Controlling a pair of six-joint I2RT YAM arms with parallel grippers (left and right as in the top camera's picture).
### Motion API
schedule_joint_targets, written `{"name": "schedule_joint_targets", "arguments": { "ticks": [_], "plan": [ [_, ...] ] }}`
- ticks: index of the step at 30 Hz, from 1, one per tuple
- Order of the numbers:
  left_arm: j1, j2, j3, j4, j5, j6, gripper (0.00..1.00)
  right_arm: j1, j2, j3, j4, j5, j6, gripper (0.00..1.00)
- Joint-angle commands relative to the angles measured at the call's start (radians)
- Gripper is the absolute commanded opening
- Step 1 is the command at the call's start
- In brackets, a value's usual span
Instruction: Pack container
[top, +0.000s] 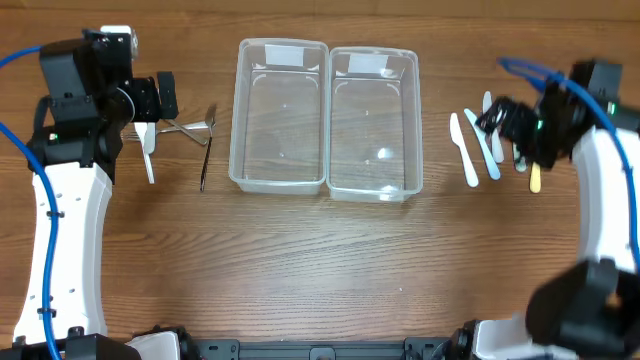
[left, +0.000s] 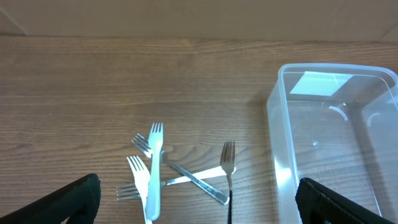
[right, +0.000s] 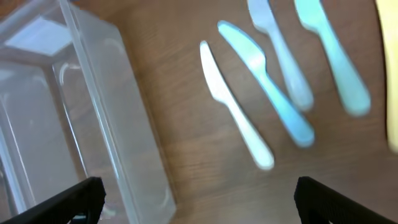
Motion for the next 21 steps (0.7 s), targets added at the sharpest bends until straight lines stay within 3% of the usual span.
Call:
{"name": "schedule_joint_targets", "arguments": {
  "ticks": [1, 3, 7, 15, 21],
  "plan": [
    [0.005, 0.004, 0.031, 0.004, -0.003, 0.023, 1.0, 0.01, 0.089, 0.148, 0.043, 0.0, -0.056, 1.0],
    [0.005, 0.004, 0.031, 0.003, -0.003, 0.023, 1.0, 0.01, 0.101, 0.153, 0.099, 0.002, -0.091, 1.0],
    [0.005, 0.004, 0.031, -0.002, -0.003, 0.023, 1.0, 0.011, 0.103, 0.153, 0.108, 0.084, -0.141, 0.9],
    [0.005, 0.004, 0.031, -0.003, -0.003, 0.023, 1.0, 0.051, 0.161, 0.152, 0.053, 0.172, -0.263, 0.95],
    [0.005, 0.004, 0.031, -0.003, -0.003, 0.023, 1.0, 0.078, 0.29, 0.152, 0.047, 0.167, -0.262, 0.86]
  ]
}}
